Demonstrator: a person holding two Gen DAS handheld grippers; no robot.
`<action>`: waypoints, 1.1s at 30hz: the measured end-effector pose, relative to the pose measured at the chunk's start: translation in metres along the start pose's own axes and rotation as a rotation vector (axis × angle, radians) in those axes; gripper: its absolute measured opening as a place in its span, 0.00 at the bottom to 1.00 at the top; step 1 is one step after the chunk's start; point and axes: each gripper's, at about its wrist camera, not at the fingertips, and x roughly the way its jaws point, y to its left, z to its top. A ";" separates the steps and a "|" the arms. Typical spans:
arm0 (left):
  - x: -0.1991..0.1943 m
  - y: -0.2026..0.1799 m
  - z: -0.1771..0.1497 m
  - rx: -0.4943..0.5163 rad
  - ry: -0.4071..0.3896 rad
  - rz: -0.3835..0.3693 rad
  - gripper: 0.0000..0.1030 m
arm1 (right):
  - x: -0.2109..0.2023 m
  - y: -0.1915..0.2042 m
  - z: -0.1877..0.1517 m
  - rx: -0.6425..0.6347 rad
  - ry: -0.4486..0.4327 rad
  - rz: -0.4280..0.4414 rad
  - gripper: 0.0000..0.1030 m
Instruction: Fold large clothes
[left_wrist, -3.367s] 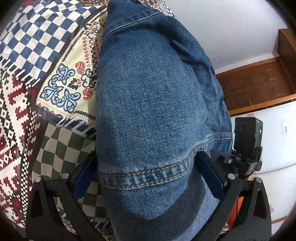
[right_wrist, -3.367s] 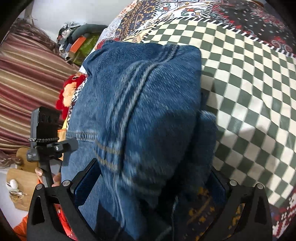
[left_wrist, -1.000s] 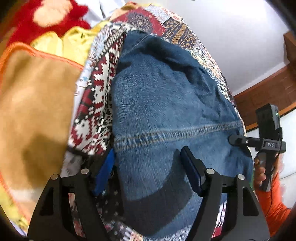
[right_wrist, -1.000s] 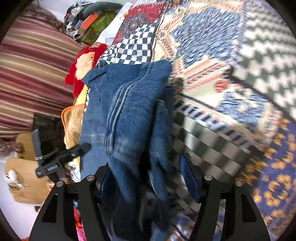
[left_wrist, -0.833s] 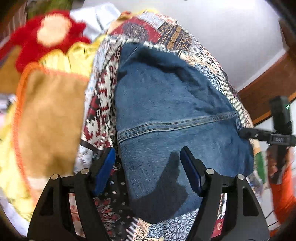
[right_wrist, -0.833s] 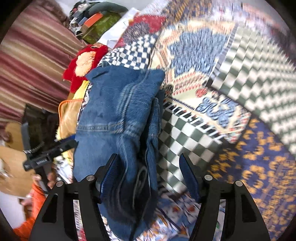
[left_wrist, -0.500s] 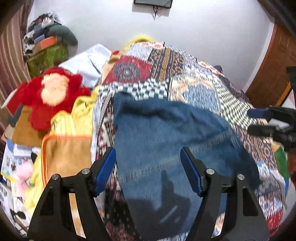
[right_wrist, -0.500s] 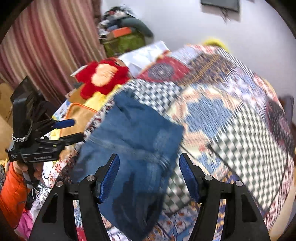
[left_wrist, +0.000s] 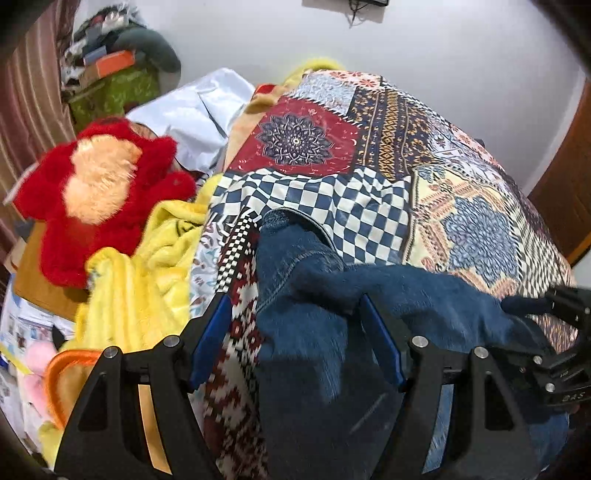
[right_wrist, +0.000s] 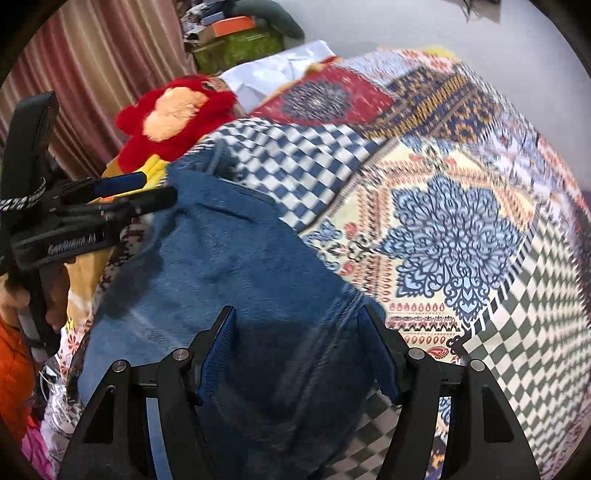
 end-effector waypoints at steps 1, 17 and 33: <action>0.007 0.002 0.002 -0.012 0.010 -0.009 0.70 | 0.001 -0.008 -0.001 0.024 -0.002 0.023 0.64; -0.174 -0.050 -0.026 0.074 -0.254 -0.113 0.71 | -0.152 0.019 -0.033 0.160 -0.290 0.055 0.65; -0.417 -0.105 -0.142 0.126 -0.741 -0.066 0.71 | -0.393 0.161 -0.179 -0.017 -0.912 -0.126 0.65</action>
